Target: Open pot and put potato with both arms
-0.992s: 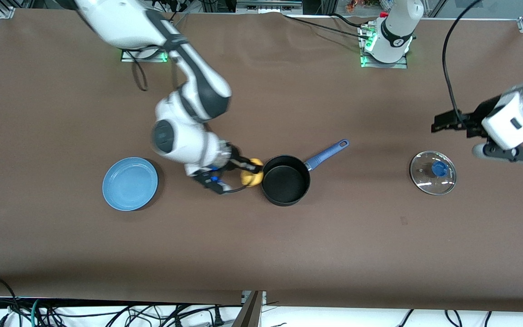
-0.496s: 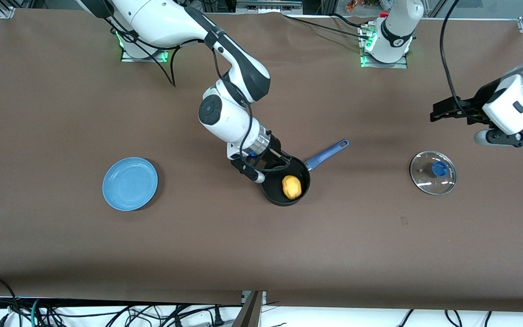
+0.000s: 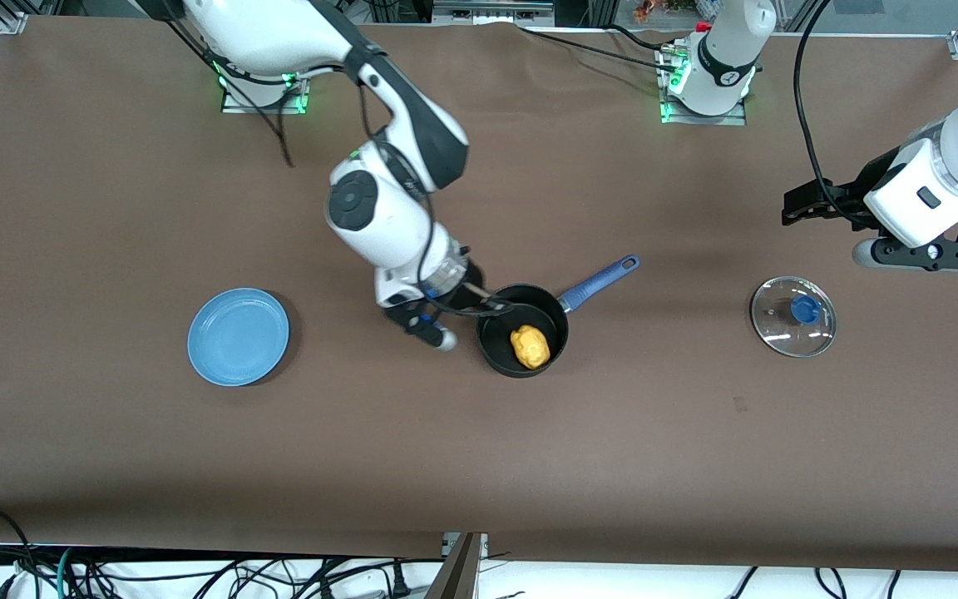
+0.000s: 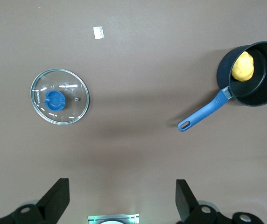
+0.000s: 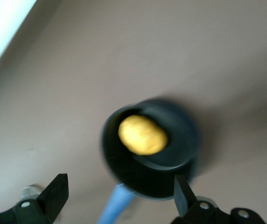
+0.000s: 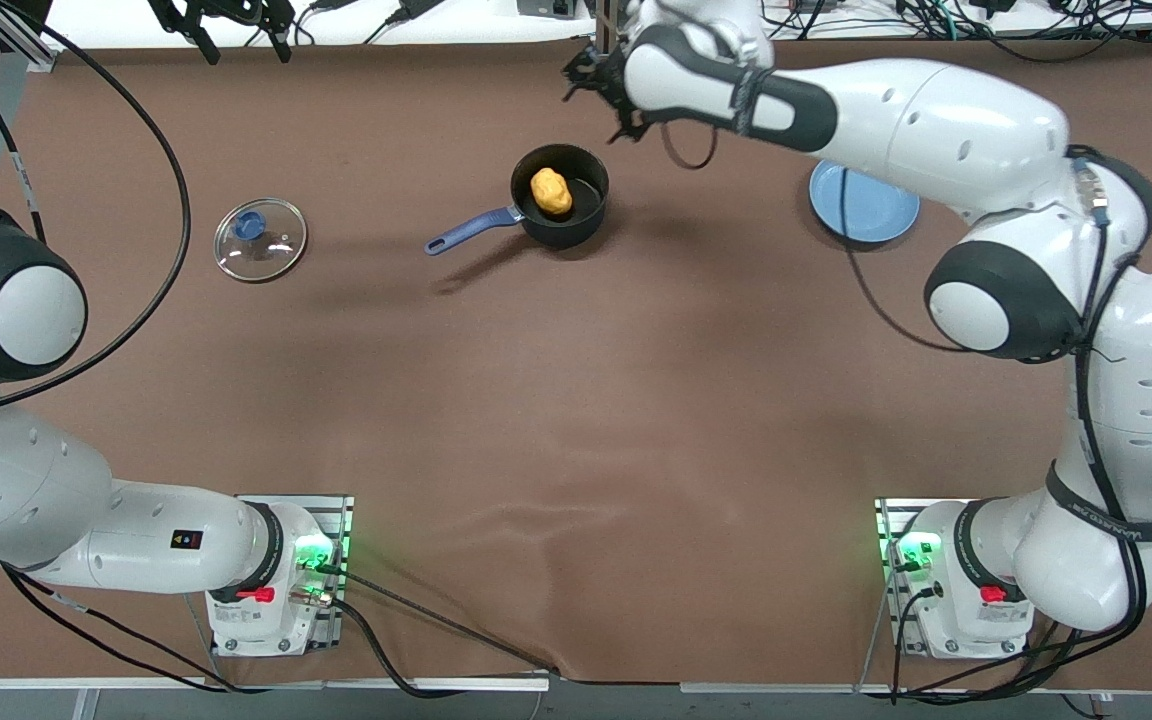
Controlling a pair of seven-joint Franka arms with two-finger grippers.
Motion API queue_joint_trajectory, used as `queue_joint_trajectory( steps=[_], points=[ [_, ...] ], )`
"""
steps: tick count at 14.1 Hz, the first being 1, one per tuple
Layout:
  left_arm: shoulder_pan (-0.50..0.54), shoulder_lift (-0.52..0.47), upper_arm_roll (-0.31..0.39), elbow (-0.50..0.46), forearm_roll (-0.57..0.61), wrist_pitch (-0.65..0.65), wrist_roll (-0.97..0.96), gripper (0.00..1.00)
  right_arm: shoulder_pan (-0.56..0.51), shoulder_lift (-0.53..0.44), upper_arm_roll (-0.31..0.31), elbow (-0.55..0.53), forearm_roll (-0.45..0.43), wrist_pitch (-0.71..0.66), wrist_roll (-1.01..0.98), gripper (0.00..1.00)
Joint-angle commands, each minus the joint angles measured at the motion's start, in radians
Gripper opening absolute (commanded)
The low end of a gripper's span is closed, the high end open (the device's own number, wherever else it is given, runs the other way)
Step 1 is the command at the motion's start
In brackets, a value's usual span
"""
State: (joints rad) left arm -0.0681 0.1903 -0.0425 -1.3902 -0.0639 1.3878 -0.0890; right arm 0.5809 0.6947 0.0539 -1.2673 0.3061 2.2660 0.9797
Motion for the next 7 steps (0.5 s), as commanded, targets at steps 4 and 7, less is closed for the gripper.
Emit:
queue_joint_trajectory(
  steps=[4, 7],
  points=[
    [-0.004, 0.018, 0.003, 0.031, 0.024, -0.001, 0.023, 1.00, -0.062, -0.211, -0.219, -0.021, -0.013, -0.486, -0.379, 1.00],
    [-0.001, 0.031, 0.004, 0.051, 0.026, -0.001, 0.022, 1.00, -0.064, -0.357, -0.351, -0.065, -0.019, -0.705, -0.534, 1.00]
  ],
)
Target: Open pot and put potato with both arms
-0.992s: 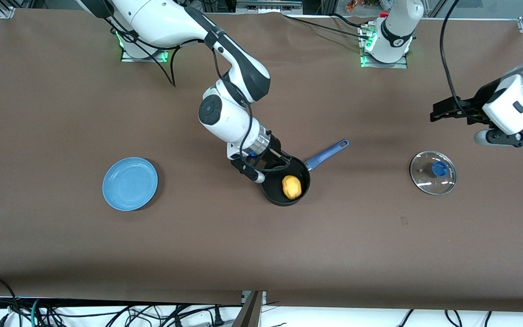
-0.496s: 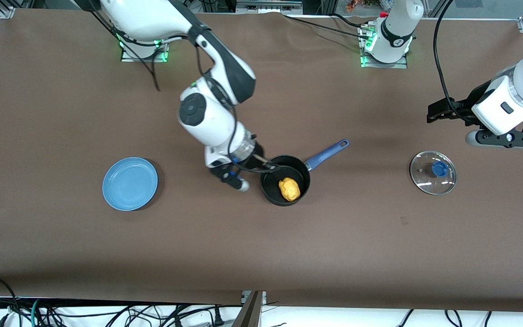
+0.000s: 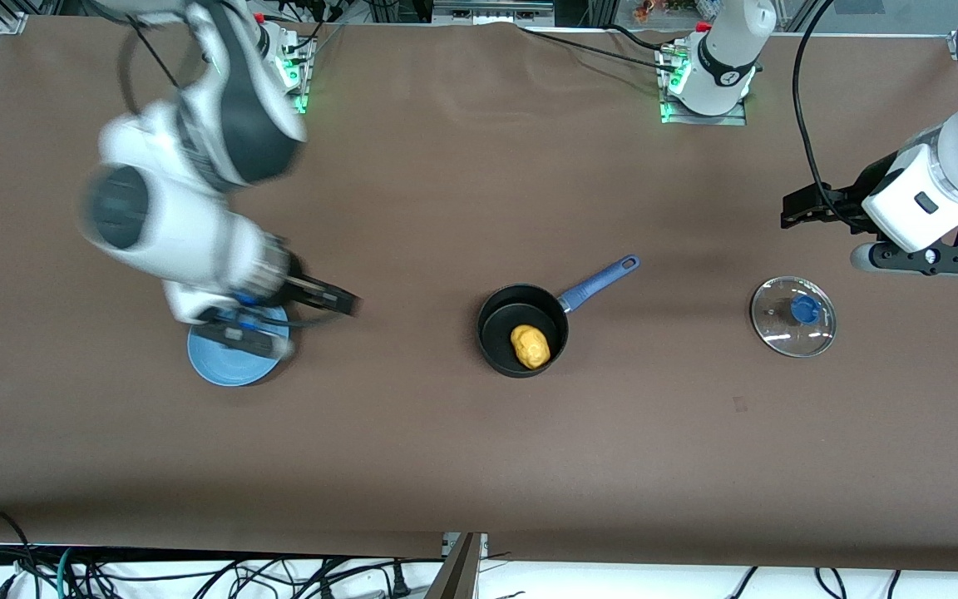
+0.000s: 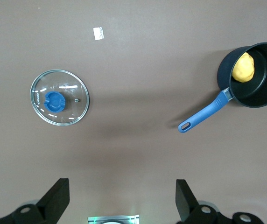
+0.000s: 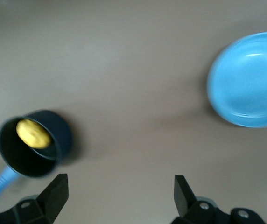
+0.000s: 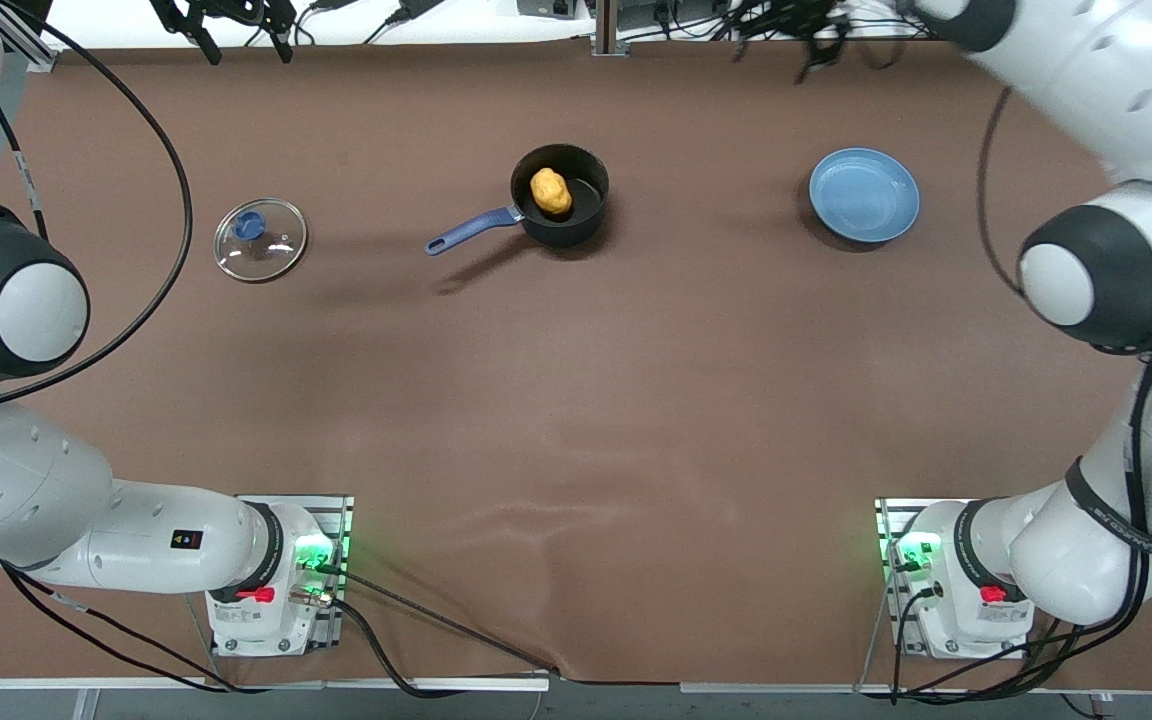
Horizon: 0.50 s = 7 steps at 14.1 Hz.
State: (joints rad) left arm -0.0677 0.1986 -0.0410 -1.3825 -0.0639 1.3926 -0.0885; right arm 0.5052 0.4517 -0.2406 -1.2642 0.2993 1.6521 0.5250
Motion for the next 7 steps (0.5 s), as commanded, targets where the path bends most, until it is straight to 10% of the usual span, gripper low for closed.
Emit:
queue_joint_trajectory(
  steps=[1, 4, 7],
  points=[
    [-0.001, 0.024, 0.003, 0.043, 0.027, -0.006, 0.021, 1.00, 0.012, -0.172, -0.098, -0.110, -0.017, -0.122, -0.135, 1.00],
    [-0.004, 0.028, 0.004, 0.051, 0.026, -0.006, 0.021, 1.00, 0.013, -0.336, -0.203, -0.251, -0.075, -0.175, -0.354, 1.00],
    [-0.006, 0.034, 0.001, 0.059, 0.022, -0.004, 0.016, 1.00, -0.076, -0.499, -0.157, -0.384, -0.183, -0.175, -0.427, 1.00]
  ],
)
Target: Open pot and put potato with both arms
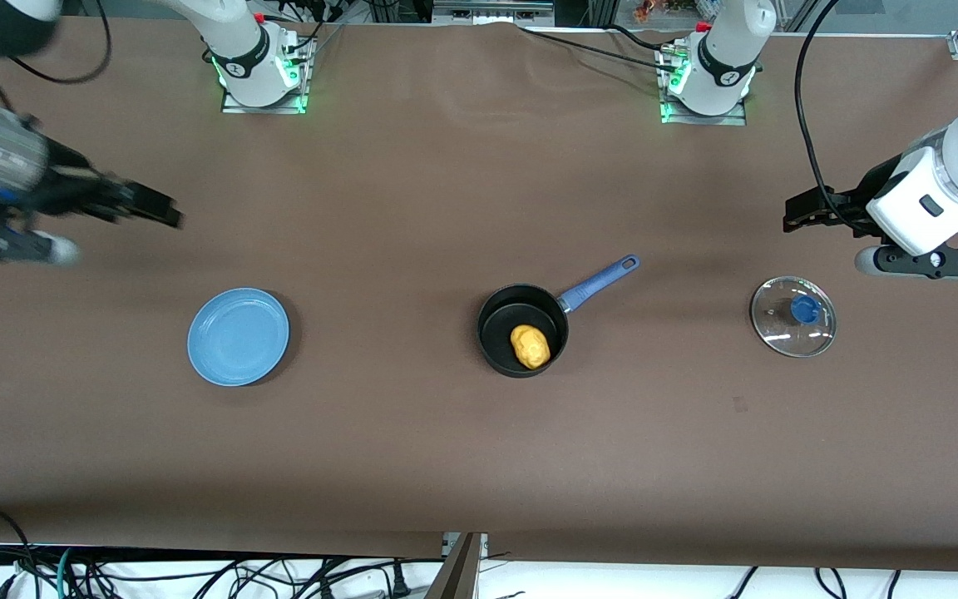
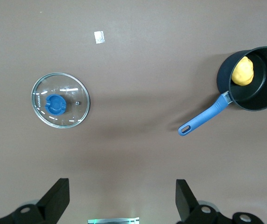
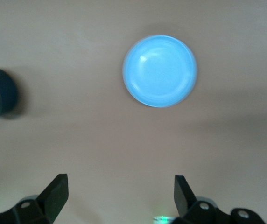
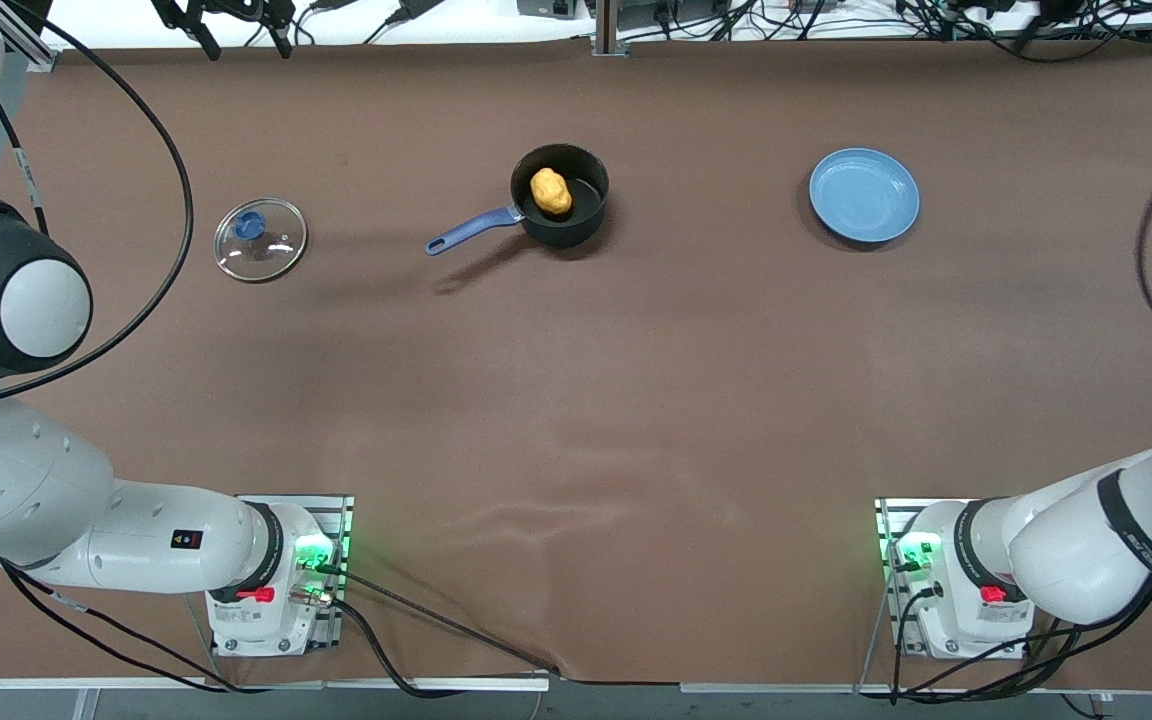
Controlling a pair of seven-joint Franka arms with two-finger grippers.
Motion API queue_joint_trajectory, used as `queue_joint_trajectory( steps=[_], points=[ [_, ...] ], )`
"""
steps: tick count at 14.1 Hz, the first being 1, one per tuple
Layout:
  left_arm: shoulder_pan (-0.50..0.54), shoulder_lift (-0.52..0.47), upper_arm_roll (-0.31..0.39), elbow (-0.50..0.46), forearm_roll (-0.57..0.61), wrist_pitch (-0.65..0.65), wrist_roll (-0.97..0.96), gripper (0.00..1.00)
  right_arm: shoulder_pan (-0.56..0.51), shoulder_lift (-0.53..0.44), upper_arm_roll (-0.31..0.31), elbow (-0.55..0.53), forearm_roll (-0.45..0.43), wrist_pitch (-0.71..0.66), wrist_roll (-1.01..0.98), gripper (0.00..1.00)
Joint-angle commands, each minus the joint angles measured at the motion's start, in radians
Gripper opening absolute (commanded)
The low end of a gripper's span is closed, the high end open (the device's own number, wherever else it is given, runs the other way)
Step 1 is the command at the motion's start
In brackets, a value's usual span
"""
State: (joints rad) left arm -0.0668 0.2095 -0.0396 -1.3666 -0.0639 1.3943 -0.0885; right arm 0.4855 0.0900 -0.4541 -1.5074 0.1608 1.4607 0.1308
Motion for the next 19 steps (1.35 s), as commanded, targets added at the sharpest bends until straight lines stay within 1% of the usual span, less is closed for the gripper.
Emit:
queue_joint_trajectory(
  steps=[1, 2, 4, 5, 11, 13, 19],
  points=[
    [-0.008, 0.027, 0.000, 0.052, 0.022, -0.008, 0.010, 1.00, -0.156, -0.171, 0.151, -0.164, -0.047, 0.016, -0.037, 1.00],
    [-0.008, 0.027, -0.002, 0.054, 0.022, -0.008, 0.010, 1.00, -0.232, -0.183, 0.228, -0.175, -0.050, 0.015, -0.039, 1.00],
    [-0.007, 0.027, 0.000, 0.055, 0.022, -0.008, 0.010, 1.00, -0.335, -0.194, 0.357, -0.183, -0.085, 0.018, -0.040, 1.00],
    [-0.008, 0.027, 0.000, 0.054, 0.022, -0.008, 0.010, 1.00, -0.346, -0.196, 0.379, -0.183, -0.090, 0.018, -0.040, 1.00],
    [-0.005, 0.028, 0.001, 0.055, 0.021, -0.008, 0.010, 1.00, -0.344, -0.165, 0.379, -0.133, -0.096, 0.016, -0.045, 1.00],
    [-0.007, 0.028, 0.001, 0.055, 0.021, -0.009, 0.010, 1.00, -0.344, -0.156, 0.379, -0.117, -0.113, 0.018, -0.077, 1.00],
    [-0.004, 0.034, 0.001, 0.058, 0.021, -0.009, 0.010, 1.00, -0.349, -0.159, 0.376, -0.114, -0.122, 0.010, -0.106, 1.00]
  ],
)
